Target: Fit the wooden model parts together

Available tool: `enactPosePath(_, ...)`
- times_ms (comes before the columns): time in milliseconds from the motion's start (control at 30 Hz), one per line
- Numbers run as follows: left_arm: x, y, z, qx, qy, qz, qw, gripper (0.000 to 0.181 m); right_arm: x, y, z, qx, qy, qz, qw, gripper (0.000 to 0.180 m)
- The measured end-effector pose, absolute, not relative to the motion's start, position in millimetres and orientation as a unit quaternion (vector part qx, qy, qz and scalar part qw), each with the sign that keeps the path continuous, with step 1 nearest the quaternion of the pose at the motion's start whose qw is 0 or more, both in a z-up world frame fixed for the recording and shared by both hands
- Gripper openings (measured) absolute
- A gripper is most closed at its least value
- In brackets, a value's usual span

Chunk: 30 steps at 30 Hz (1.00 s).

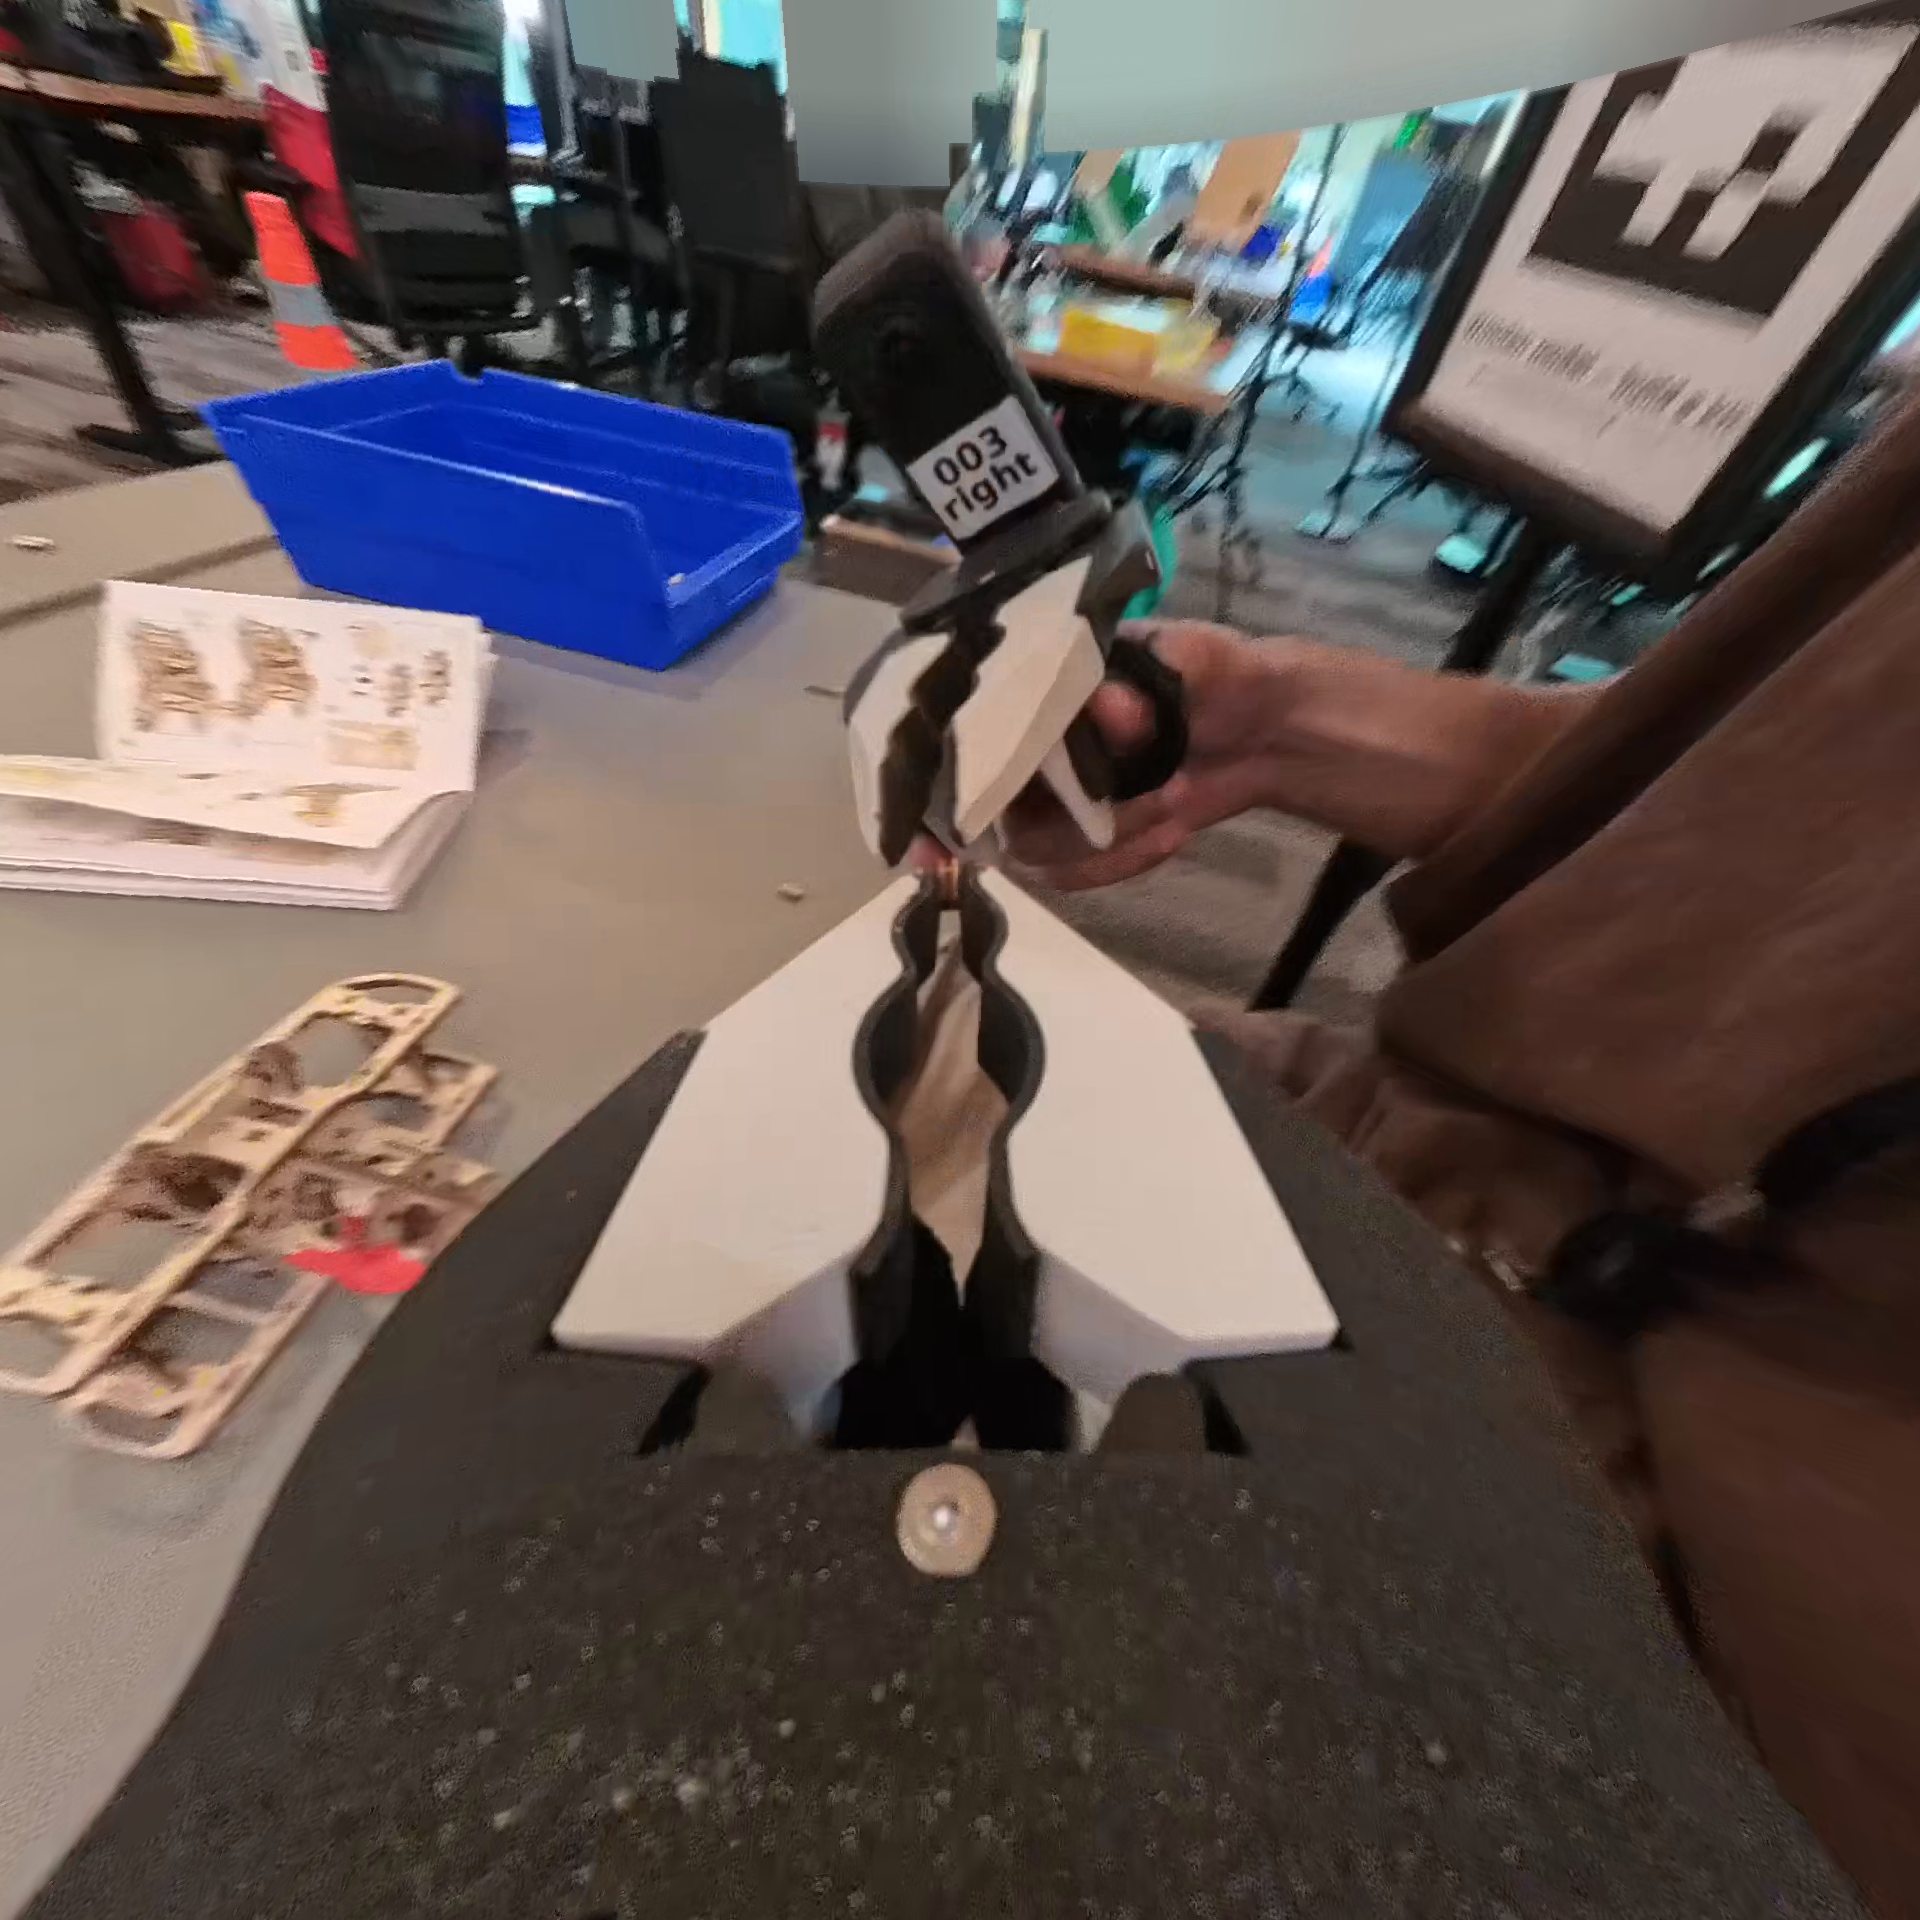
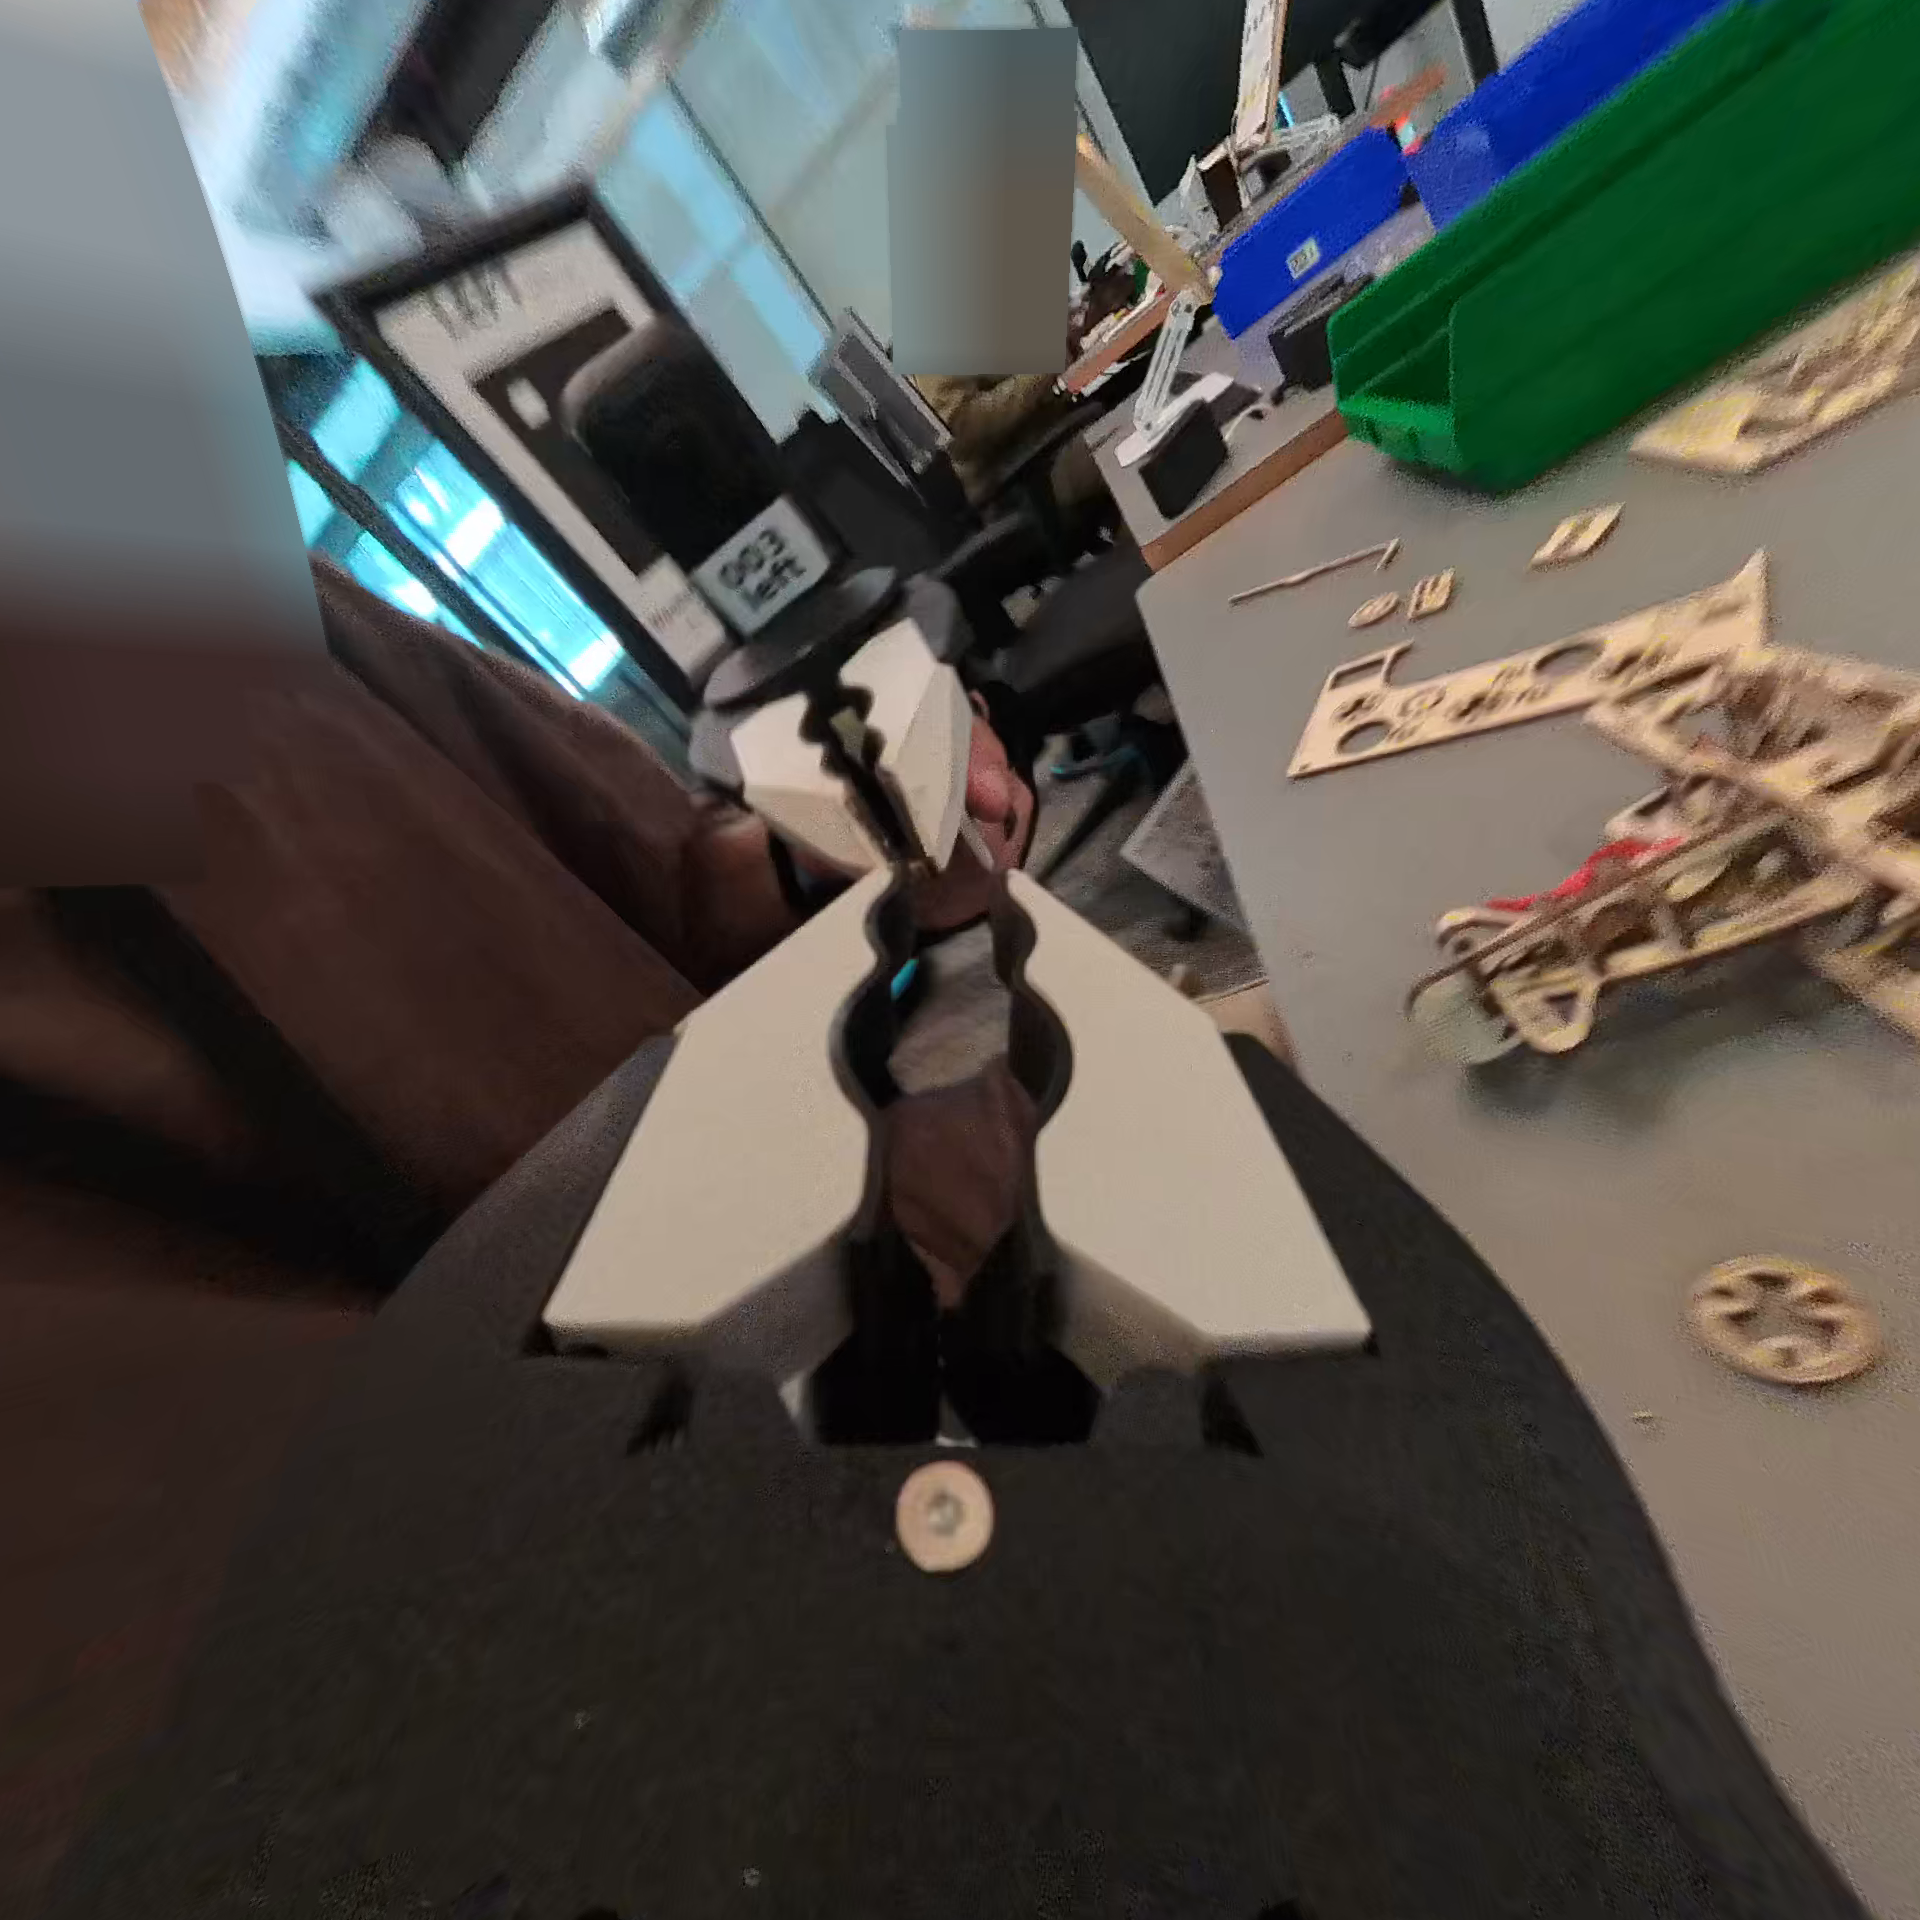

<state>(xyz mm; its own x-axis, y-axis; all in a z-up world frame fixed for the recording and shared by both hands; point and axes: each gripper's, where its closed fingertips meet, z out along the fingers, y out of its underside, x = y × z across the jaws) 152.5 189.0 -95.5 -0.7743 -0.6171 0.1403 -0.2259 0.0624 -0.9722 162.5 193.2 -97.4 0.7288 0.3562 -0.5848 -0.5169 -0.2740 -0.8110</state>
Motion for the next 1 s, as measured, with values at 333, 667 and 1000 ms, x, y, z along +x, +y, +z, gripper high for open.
enactPosePath(333, 140.8, 181.5, -89.4, -0.277, 0.68, -0.675, 0.072, 0.001, 144.9, 188.6, -91.6, -0.747, -0.076, 0.29, 0.593, 0.008)
enactPosePath(667, 139.3, 181.3, -91.2, -0.273, 0.681, -0.675, 0.074, 0.001, 136.7, 189.4, -92.4, -0.744, -0.085, 0.302, 0.59, 0.004)
enactPosePath(1000, 137.6, 175.7, -96.5, -0.263, 0.687, -0.674, 0.063, 0.002, 135.6, 182.6, -99.1, -0.751, -0.084, 0.331, 0.565, 0.001)
